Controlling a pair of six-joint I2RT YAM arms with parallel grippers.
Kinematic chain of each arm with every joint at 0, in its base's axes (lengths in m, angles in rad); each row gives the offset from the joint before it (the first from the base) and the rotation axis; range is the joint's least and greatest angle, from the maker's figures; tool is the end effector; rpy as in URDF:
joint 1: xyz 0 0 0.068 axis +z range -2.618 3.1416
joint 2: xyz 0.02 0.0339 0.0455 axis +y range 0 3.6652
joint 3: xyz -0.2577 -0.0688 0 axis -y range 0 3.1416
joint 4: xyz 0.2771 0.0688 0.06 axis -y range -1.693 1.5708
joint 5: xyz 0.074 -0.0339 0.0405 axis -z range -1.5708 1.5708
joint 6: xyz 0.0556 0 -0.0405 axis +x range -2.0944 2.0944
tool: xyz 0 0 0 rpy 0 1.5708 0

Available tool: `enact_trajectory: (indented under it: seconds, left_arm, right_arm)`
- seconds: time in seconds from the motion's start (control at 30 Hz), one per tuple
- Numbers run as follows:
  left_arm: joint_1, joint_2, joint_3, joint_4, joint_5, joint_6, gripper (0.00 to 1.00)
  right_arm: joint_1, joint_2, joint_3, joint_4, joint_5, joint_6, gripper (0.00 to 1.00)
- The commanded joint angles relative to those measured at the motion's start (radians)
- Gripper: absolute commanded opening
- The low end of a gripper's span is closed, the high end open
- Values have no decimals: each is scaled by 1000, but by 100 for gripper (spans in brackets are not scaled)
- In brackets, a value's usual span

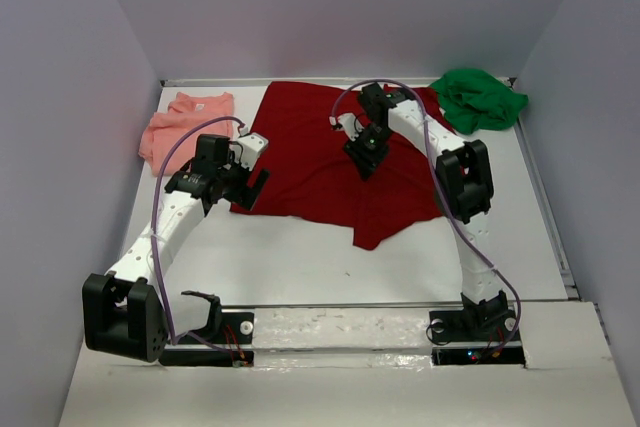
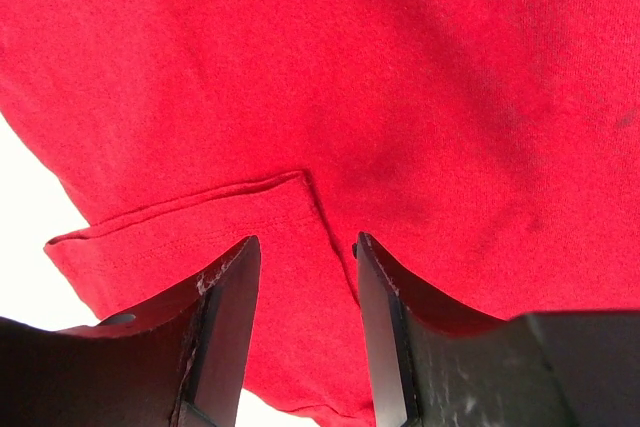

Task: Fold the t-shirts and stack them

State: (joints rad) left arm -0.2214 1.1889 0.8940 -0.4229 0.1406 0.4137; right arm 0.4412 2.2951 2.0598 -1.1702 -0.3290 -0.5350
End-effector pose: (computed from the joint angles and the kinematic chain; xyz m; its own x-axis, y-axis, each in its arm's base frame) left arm 0.2946 -0.0743 0.2446 -0.4587 0.5112 -0.7268 0.5513 0.8052 0.2184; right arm 0.4400 0.2276 0.1754 -0.5367 -0.7871 -0.3040 -0.8437 0.5019 0.1903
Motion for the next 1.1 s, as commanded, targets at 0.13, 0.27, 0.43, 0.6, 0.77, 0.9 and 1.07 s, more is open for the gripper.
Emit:
enact_trajectory:
  seconds: [0.13, 0.27, 0.43, 0.6, 0.77, 0.9, 1.07]
  left_arm:
    - [-4, -14, 0, 9, -7, 2, 99]
    - [-3, -23, -1, 9, -10, 4, 99]
    - [-4, -14, -4, 10, -12, 2, 99]
    - [-4, -17, -4, 13, -12, 4, 99]
    - [-4, -18, -6, 13, -13, 2, 99]
    - [-4, -18, -7, 15, -15, 4, 99]
    - [-4, -18, -10, 16, -15, 5, 99]
  right_arm:
    - [11, -31, -96, 40, -53, -8, 49]
    - [11, -26, -127, 55, -70, -2, 48]
    - [11, -19, -121, 55, -76, 1, 47]
    - [11, -11, -107, 53, -73, 1, 48]
    - [11, 13, -92, 50, -77, 1, 48]
    - [11, 32, -78, 49, -77, 6, 48]
    - [11, 44, -66, 49, -77, 4, 48]
